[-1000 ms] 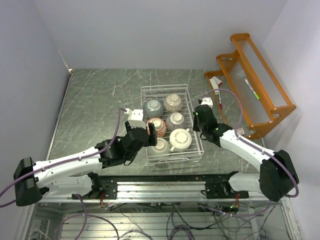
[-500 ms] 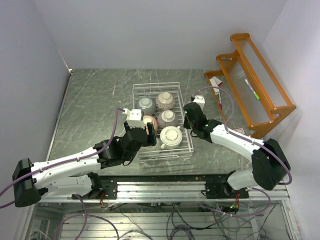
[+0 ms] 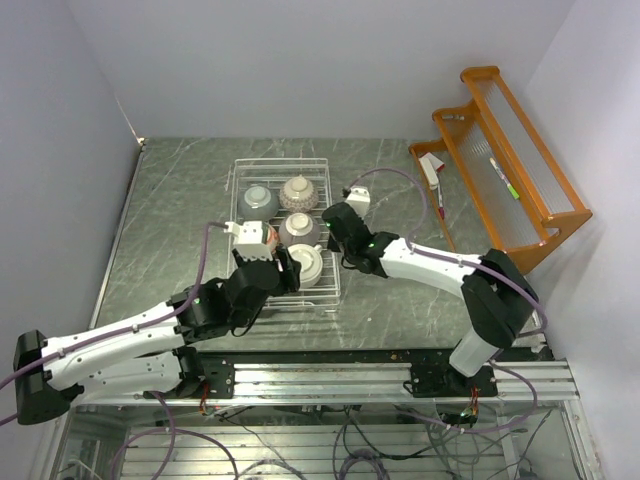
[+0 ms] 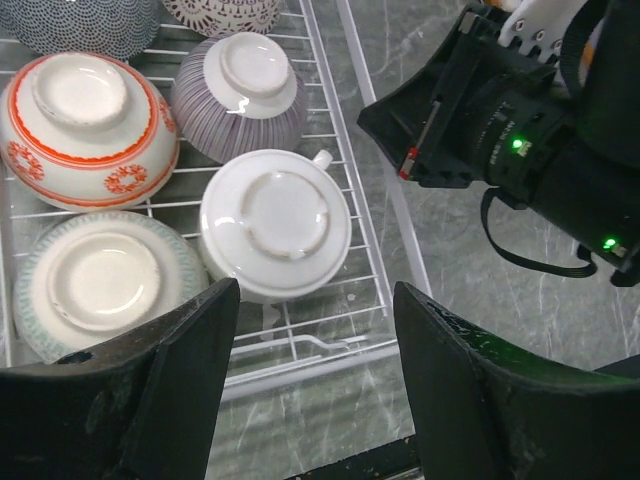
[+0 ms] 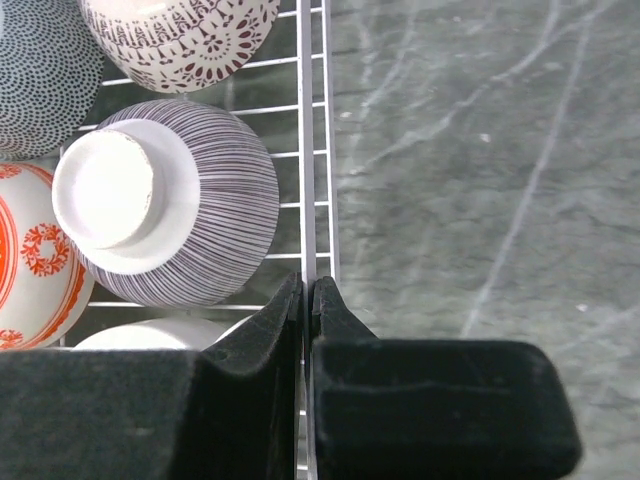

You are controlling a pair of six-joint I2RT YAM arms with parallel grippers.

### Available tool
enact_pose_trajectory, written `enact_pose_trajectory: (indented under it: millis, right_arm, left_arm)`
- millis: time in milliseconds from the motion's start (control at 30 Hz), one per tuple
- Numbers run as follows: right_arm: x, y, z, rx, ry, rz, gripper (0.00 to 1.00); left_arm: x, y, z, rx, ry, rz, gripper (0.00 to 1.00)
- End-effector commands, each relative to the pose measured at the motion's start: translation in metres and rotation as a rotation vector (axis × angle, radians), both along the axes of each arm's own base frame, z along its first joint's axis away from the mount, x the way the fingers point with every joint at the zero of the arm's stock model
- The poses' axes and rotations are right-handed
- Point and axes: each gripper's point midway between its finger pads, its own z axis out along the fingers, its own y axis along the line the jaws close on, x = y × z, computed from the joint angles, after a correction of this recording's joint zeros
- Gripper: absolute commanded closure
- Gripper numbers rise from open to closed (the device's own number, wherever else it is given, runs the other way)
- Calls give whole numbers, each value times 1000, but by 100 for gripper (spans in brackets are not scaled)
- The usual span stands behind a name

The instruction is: Unload the bowls from the dish rack

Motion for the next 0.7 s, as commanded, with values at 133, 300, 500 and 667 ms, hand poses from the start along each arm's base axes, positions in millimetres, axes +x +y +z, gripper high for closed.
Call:
enact_pose_trajectory:
  millis: [133,300,500,667]
  right_arm:
    - [-6,77,-7,134,28,87,100]
    - [-7,91,-5,136,18,103,100]
    - [-13,86,18,162,-33,136,69]
    - [-19,70,30,113,-50,146,41]
  left_arm:
    - [-4,37,1,-11,-5,109,26]
    - [-5,43,4,-10,-10,124,26]
    - [-4,42,1,10,1,129,26]
    - [-3,38,3,5,-5,118,26]
